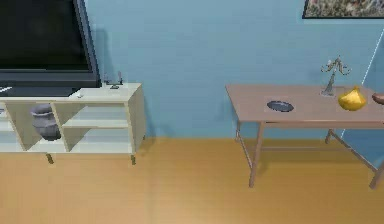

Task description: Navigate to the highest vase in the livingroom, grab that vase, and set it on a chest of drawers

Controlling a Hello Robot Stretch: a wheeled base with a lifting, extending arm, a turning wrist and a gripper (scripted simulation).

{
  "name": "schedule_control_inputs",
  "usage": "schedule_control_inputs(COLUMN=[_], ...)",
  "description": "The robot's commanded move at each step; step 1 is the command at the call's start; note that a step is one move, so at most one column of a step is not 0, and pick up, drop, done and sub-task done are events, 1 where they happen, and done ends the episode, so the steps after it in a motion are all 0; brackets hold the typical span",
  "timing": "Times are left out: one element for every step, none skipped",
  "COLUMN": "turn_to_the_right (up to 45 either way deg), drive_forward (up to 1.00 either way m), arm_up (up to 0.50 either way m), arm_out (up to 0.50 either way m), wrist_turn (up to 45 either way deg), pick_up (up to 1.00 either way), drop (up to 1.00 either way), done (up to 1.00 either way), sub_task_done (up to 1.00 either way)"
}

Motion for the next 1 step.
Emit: schedule_control_inputs(turn_to_the_right=[-30.0], drive_forward=[0.00], arm_up=[0.00], arm_out=[0.00], wrist_turn=[0.0], pick_up=[0.00], drop=[0.00], done=[0.00], sub_task_done=[0.00])
